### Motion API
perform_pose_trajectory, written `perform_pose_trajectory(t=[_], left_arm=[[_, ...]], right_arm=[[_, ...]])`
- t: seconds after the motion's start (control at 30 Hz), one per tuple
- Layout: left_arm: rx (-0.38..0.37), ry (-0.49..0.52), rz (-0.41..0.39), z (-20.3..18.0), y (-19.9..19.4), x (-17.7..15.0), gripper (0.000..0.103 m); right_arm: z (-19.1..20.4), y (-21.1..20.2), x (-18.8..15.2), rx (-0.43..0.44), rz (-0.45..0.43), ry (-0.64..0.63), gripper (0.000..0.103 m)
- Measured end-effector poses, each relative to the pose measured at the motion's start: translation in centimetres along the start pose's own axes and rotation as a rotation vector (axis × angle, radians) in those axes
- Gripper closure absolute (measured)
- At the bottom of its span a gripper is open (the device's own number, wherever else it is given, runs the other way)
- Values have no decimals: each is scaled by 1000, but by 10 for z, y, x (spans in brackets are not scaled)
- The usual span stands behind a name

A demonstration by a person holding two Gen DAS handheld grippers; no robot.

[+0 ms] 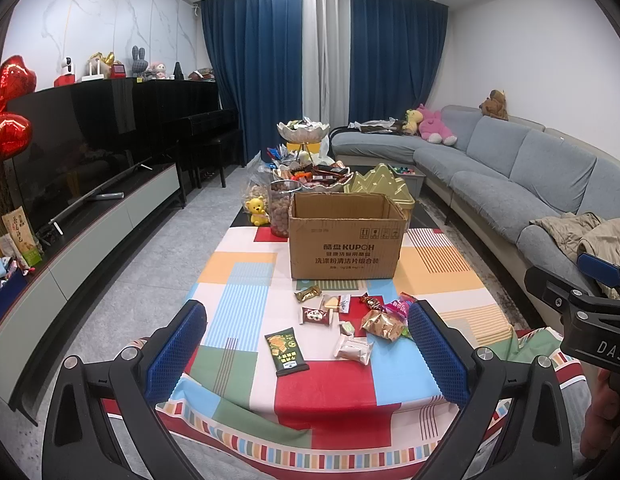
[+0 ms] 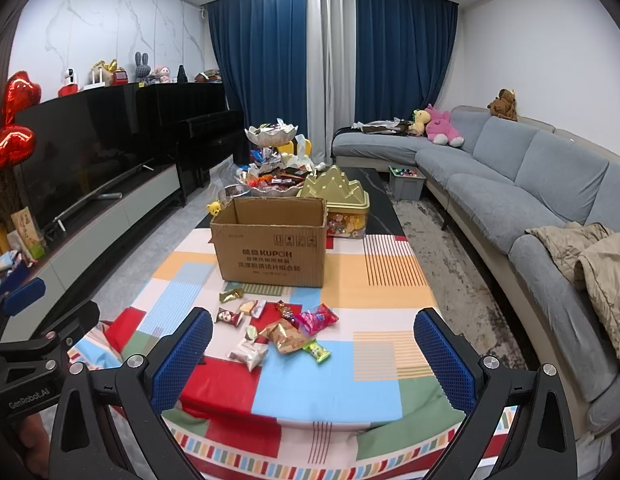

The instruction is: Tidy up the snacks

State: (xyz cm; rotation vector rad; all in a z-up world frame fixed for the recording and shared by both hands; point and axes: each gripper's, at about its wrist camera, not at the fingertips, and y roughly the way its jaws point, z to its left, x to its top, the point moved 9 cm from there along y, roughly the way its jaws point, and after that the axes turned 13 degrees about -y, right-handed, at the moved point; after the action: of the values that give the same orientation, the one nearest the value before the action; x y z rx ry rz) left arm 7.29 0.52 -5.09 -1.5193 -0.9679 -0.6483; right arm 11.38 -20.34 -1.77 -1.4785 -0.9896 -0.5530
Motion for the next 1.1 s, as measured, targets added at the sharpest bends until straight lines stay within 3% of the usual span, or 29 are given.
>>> perform_pose_trajectory(t=[0.63, 1.1], left_arm=[[-2, 7, 16, -6, -2, 2, 0], [4, 30, 80, -11, 28, -1, 0]], right_arm=[[3, 2, -4, 6, 16, 8, 1], [4, 34, -12, 35, 71, 2, 1]])
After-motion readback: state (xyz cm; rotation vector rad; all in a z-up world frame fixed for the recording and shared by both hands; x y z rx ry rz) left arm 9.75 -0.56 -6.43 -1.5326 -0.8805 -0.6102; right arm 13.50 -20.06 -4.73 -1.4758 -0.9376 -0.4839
